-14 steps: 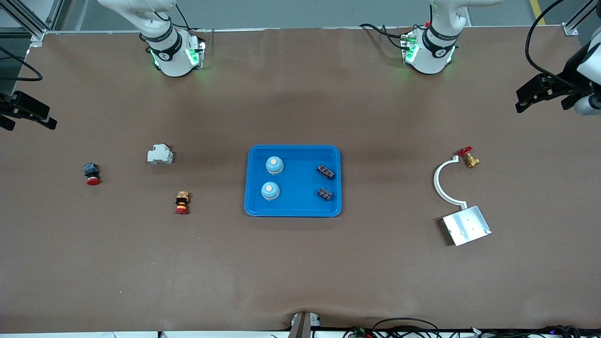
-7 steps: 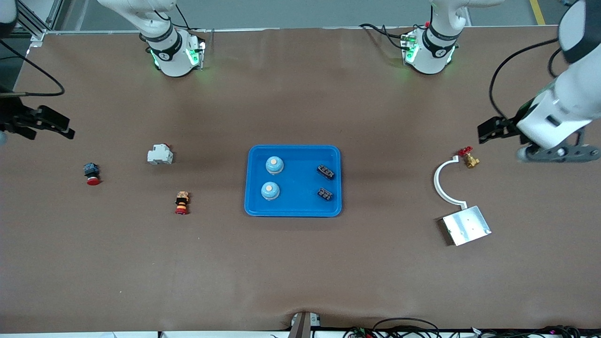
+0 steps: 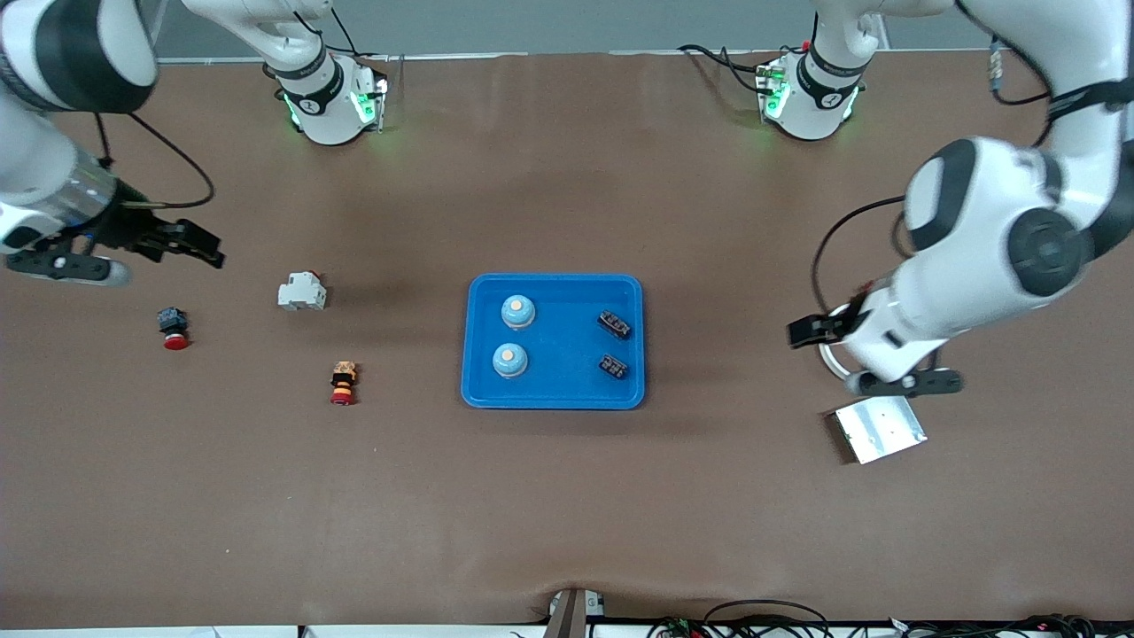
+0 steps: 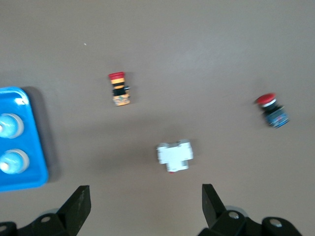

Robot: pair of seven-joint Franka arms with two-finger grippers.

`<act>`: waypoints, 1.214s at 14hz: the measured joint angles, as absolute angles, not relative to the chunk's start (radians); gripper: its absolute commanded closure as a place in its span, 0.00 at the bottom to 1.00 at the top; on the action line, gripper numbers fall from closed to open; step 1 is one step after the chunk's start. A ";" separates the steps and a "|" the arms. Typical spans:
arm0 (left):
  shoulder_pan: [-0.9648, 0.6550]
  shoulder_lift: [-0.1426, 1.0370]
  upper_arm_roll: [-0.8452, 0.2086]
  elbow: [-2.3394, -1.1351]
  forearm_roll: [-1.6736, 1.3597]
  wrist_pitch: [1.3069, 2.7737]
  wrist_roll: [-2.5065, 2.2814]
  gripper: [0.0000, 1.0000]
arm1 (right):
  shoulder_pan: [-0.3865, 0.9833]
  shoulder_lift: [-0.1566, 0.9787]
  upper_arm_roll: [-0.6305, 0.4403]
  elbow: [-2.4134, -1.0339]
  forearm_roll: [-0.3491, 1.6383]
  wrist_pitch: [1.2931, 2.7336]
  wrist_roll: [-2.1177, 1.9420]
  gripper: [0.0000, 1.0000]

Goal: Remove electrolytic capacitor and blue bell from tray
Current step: 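Move the left gripper and the right gripper toward the blue tray, then grasp a brown capacitor with the left gripper while the right gripper grasps a bell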

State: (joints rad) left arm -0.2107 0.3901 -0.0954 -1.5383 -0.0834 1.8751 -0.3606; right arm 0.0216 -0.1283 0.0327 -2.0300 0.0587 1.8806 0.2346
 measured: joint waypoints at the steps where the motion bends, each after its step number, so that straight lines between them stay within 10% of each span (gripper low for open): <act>1: -0.244 0.423 -0.096 -1.538 -0.083 1.911 -0.426 0.00 | 0.064 -0.128 0.036 -2.043 0.066 1.900 0.320 0.00; 7: -0.410 0.608 -0.099 -1.533 -0.083 2.091 -0.774 0.00 | 0.334 -0.094 0.043 -2.116 0.114 2.072 0.813 0.00; 12: -0.535 0.703 -0.100 -1.527 -0.084 2.211 -1.078 0.04 | 0.559 0.146 0.045 -2.145 0.116 2.388 1.152 0.00; 15: -0.560 0.726 -0.100 -1.526 -0.084 2.224 -1.206 0.35 | 0.581 0.269 0.042 -2.076 0.115 2.417 1.200 0.00; 17: -0.586 0.740 -0.100 -1.527 -0.084 2.224 -1.302 0.31 | 0.586 0.332 0.041 -2.016 0.110 2.417 1.222 0.00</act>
